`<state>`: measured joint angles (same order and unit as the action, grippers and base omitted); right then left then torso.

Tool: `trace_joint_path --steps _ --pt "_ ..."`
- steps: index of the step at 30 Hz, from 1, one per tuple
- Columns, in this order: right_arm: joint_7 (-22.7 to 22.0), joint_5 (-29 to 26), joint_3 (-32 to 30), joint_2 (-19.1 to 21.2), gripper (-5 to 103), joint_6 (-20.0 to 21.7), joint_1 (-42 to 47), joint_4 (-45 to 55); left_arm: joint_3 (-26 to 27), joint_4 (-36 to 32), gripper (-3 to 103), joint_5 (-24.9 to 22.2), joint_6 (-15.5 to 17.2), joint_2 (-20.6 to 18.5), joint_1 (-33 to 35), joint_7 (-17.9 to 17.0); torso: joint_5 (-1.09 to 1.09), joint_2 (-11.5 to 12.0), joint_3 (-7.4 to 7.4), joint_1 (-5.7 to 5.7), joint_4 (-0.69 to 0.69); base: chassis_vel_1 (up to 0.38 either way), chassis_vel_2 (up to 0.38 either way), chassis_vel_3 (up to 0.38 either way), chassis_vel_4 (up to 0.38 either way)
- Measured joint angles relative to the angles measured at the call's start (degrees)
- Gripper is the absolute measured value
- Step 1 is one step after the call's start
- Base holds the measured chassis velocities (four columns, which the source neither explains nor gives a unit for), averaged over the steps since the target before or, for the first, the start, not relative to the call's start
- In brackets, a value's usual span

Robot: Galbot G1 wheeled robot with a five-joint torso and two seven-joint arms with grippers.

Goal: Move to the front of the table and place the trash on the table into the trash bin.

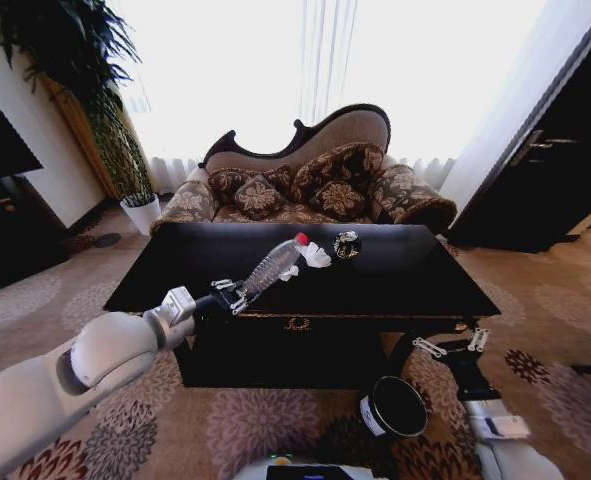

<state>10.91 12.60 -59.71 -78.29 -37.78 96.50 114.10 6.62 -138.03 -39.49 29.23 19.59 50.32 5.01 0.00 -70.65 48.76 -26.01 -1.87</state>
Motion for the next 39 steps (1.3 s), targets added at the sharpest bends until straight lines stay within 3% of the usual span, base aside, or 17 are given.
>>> trace_joint_path --steps 2,4,5,7,8,12,13,16,18,21,23,26,28,31,39 --pt "-3.03 8.32 -1.50 1.08 100 -5.34 -2.33 -3.16 -2.46 -0.70 28 -2.08 -0.14 -0.38 -1.85 0.29 0.00 0.01 0.00 0.00 0.01 0.000 0.000 0.000 0.000" --pt "-8.12 15.39 -2.15 2.02 100 -7.94 -3.30 -4.84 -5.72 -1.61 28 -4.62 0.34 -0.28 -4.63 -0.11 0.00 0.00 0.00 0.00 0.04 0.000 0.000 0.000 0.000" --pt "-8.12 15.39 -2.15 2.02 100 -7.94 -3.30 -4.84 -5.72 -1.61 28 -4.62 0.34 -0.28 -4.63 -0.11 0.00 0.00 0.00 0.00 0.04 0.000 0.000 0.000 0.000" --pt "-15.63 23.23 -1.94 2.96 100 -8.73 -3.34 -5.76 -12.69 -3.21 28 -11.36 3.01 1.41 -9.93 -2.85 0.01 0.00 0.00 0.00 0.00 0.000 0.000 0.000 0.000" --pt "-15.63 23.23 -1.94 2.96 100 -8.73 -3.34 -5.76 -12.69 -3.21 28 -11.36 3.01 1.41 -9.93 -2.85 0.01 0.00 0.00 0.00 0.00 0.000 0.000 0.000 0.000" --pt "-24.01 30.58 -0.70 2.81 100 -8.74 -3.40 -5.88 -24.06 -3.30 28 -20.26 5.77 5.93 -18.52 -7.01 -0.02 0.00 -0.01 0.00 0.01 0.000 0.000 0.000 0.000" --pt "-24.01 30.58 -0.70 2.81 100 -8.74 -3.40 -5.88 -24.06 -3.30 28 -20.26 5.77 5.93 -18.52 -7.01 -0.02 0.00 -0.01 0.00 0.01 0.000 0.000 0.000 0.000" --pt "-27.83 33.80 0.34 1.67 100 -8.66 -3.11 -5.65 -32.08 -1.70 28 -26.25 6.71 10.12 -28.34 -9.81 0.01 0.00 0.00 0.00 0.00 0.000 0.000 0.000 0.000" --pt "-28.44 34.18 0.52 1.33 100 -8.60 -2.94 -5.31 -33.70 -1.20 28 -27.50 6.83 11.29 -30.53 -10.56 0.02 0.00 0.00 0.00 0.00 0.000 0.000 0.000 0.000" --pt "-29.47 34.76 0.90 0.60 100 -8.45 -2.32 -3.93 -37.81 0.27 28 -33.53 7.22 15.52 -36.51 -14.50 0.00 0.00 0.00 0.00 0.01 0.000 0.000 0.000 0.000" --pt "-29.71 34.81 0.93 0.54 100 -8.43 -2.19 -3.63 -38.45 0.44 28 -34.95 7.20 16.33 -37.32 -15.47 0.00 0.01 0.00 0.00 0.01 0.000 0.000 0.000 0.000" --pt "-30.34 34.79 0.93 0.55 100 -8.32 -1.89 -2.17 -40.80 1.41 28 -41.03 6.85 19.79 -39.48 -19.95 -0.01 0.00 0.00 0.00 0.00 0.000 0.000 0.000 0.000" --pt "-30.40 34.78 0.92 0.57 100 -8.30 -1.81 -1.84 -41.05 1.59 28 -41.90 6.82 20.28 -39.66 -20.56 -0.01 0.00 0.00 0.00 0.01 0.000 0.000 0.000 0.000" --pt "-31.77 36.26 1.44 0.46 100 -8.27 -1.12 -0.29 -42.30 2.32 28 -48.43 6.45 23.65 -40.78 -23.89 -0.01 0.00 0.00 0.00 0.02 0.000 0.000 0.000 0.000" --pt "-34.34 39.40 3.06 -0.47 100 -8.26 -0.28 0.55 -44.17 3.81 28 -51.21 5.20 28.83 -43.63 -25.45 0.00 0.00 0.00 0.00 0.01 0.000 0.000 0.000 0.000"
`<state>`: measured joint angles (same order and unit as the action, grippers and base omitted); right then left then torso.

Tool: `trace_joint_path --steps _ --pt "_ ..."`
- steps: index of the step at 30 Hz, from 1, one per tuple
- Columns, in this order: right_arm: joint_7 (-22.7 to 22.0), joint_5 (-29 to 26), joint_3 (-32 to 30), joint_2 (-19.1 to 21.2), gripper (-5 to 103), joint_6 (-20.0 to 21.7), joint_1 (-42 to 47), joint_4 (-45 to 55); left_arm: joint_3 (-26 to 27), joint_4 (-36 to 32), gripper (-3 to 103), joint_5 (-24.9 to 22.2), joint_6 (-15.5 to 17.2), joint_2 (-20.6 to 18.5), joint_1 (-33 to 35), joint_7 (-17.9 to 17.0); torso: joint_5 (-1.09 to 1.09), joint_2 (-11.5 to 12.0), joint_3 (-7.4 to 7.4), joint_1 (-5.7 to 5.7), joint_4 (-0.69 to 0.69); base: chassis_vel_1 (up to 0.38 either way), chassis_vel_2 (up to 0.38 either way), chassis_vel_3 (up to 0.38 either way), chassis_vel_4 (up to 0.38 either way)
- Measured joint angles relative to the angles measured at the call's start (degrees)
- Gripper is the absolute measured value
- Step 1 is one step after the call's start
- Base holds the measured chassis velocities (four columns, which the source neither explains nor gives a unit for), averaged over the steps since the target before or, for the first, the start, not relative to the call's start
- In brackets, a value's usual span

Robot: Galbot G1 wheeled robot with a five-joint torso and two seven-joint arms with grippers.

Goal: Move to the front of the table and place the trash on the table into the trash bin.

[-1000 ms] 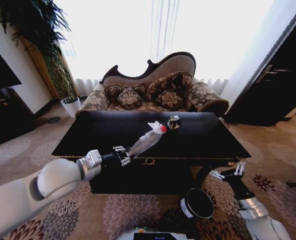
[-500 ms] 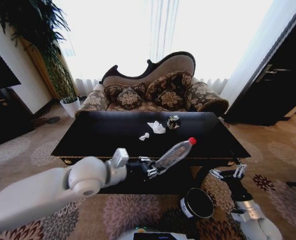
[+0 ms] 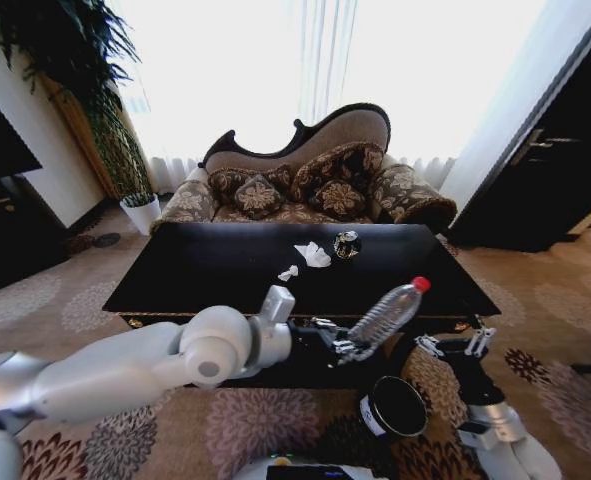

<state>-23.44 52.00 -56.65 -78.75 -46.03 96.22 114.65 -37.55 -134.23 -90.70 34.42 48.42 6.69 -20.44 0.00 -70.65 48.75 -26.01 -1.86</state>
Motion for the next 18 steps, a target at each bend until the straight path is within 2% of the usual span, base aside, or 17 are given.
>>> trace_joint_path --steps 4,12,18 --pt "-0.42 0.57 0.99 -1.14 100 0.01 0.73 2.51 -0.88 0.90 28 -0.70 -0.79 2.17 -0.22 -0.38 -0.01 0.00 0.00 0.00 0.00 0.000 0.000 0.000 0.000" --pt "-1.04 0.48 1.56 -2.48 100 0.02 2.00 5.47 -1.22 1.22 28 -0.89 -1.53 3.12 2.06 -1.30 -0.02 -0.01 0.00 0.00 0.00 0.000 0.000 0.000 0.000" --pt "-2.76 2.61 2.66 -3.96 100 0.07 2.57 6.52 -1.28 1.47 28 -1.89 -2.58 4.11 3.14 -2.24 -0.02 -0.01 0.00 0.00 0.01 0.000 0.000 0.000 0.000"
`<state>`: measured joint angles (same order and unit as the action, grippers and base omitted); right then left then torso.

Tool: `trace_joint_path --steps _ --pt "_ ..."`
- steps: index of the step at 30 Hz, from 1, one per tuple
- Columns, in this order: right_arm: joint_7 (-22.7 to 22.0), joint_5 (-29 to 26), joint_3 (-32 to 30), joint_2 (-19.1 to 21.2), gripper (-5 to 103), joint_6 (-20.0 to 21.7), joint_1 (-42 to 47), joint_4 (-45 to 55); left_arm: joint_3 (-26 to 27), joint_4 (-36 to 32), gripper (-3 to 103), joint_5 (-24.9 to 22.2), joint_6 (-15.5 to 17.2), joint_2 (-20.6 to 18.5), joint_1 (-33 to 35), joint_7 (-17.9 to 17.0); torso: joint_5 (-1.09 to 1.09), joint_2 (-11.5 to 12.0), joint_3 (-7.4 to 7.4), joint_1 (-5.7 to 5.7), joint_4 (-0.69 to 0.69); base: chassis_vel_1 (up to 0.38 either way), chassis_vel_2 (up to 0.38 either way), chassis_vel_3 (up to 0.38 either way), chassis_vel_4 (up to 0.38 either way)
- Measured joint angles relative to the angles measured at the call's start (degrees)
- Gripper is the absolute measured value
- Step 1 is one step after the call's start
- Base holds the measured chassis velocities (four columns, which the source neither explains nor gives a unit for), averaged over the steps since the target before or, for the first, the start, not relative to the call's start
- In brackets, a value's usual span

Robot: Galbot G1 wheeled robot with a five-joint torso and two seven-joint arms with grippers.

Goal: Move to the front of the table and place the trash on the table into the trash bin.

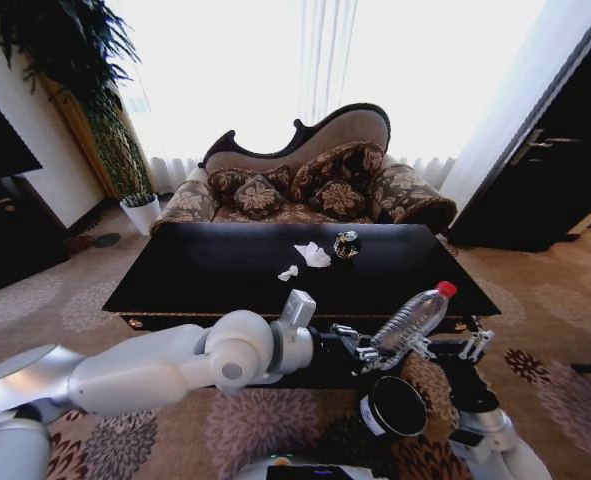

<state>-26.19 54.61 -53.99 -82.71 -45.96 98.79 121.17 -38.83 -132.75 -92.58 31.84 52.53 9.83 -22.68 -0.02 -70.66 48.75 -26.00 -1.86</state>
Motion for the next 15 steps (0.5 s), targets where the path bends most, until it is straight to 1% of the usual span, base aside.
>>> trace_joint_path --steps 3,4,7,9,13,15 --pt "-0.02 0.34 0.18 -0.10 100 0.00 0.06 0.07 0.01 0.07 28 -0.36 -0.04 0.20 0.01 -0.24 0.00 0.00 0.00 0.00 0.00 0.000 0.000 0.000 0.000" --pt "0.00 0.41 0.22 -0.10 102 0.00 0.10 0.07 0.02 0.16 28 -0.52 -0.05 0.33 0.01 -0.33 0.00 0.00 0.00 0.00 0.00 0.000 0.000 0.000 0.000" --pt "0.30 0.27 0.74 -0.12 87 0.00 0.32 -0.44 -0.12 0.40 28 -1.33 -0.19 0.93 0.01 -0.95 0.01 0.00 0.00 0.00 0.00 0.000 0.000 0.000 0.000" --pt "0.30 0.25 0.88 -0.20 87 0.00 0.34 -0.60 -0.29 0.47 28 -1.50 -0.25 1.19 0.03 -1.11 0.01 0.00 0.00 0.00 0.00 0.000 0.000 0.000 0.000" --pt "-0.11 0.33 1.22 -0.60 66 0.04 0.57 -0.91 -1.26 1.14 28 -1.61 -0.78 2.39 0.38 -1.71 0.01 0.00 0.00 0.00 0.00 0.000 0.000 0.000 0.000" --pt "-0.14 0.35 1.24 -0.62 66 0.04 0.58 -0.92 -1.34 1.20 28 -1.61 -0.81 2.50 0.47 -1.78 0.01 0.00 0.00 0.00 0.00 0.000 0.000 0.000 0.000"
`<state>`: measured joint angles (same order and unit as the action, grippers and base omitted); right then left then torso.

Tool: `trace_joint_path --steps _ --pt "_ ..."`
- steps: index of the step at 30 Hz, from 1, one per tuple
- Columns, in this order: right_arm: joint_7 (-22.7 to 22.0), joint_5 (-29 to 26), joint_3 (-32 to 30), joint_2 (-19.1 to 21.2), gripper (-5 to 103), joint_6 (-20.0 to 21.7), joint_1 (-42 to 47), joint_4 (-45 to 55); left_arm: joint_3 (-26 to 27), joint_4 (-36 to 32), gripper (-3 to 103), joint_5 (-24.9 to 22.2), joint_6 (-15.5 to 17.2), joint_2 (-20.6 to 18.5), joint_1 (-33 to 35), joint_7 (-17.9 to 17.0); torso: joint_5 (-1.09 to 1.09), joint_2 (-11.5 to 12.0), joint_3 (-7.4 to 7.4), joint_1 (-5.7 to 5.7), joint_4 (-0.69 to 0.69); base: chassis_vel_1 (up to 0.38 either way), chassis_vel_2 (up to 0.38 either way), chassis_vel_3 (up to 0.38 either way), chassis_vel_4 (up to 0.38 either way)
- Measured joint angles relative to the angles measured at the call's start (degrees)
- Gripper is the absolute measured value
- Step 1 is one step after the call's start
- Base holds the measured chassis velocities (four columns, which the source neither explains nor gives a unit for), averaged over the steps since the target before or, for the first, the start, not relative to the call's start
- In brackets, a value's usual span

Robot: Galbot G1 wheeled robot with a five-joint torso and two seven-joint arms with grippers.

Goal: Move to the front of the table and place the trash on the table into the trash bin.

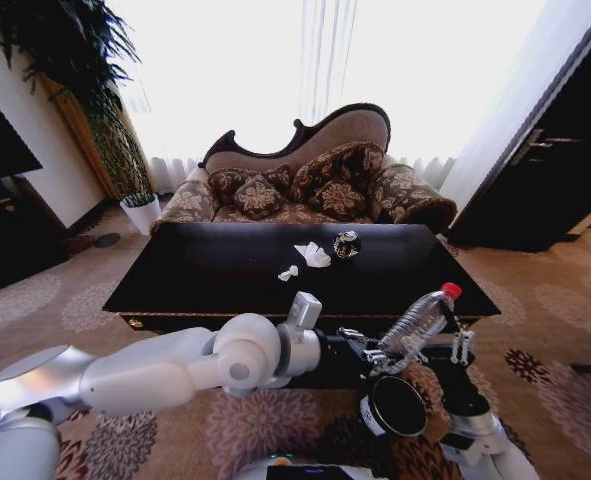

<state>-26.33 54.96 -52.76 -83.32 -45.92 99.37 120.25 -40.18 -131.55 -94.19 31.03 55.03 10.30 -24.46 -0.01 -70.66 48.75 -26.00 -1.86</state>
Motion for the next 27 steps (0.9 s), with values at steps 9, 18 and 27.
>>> trace_joint_path --steps 9,18,27 --pt "-0.16 0.03 0.27 0.08 44 -0.05 -0.03 -1.03 -0.62 0.30 28 0.23 0.14 0.14 0.75 -0.30 0.00 0.00 0.00 0.00 0.00 0.000 0.000 0.000 0.000" --pt "-0.15 -0.30 0.16 0.15 38 -0.16 -0.66 -2.12 -0.37 -0.95 43 4.58 1.53 -0.02 -0.89 1.90 0.00 0.00 0.00 0.00 0.00 0.000 0.000 0.000 0.000" --pt "0.15 -0.32 0.07 0.02 24 -0.14 -0.51 -4.20 -0.20 -2.41 75 11.46 -1.23 -0.88 -1.34 5.48 0.00 0.00 0.00 0.00 0.00 0.000 0.000 0.000 0.000"
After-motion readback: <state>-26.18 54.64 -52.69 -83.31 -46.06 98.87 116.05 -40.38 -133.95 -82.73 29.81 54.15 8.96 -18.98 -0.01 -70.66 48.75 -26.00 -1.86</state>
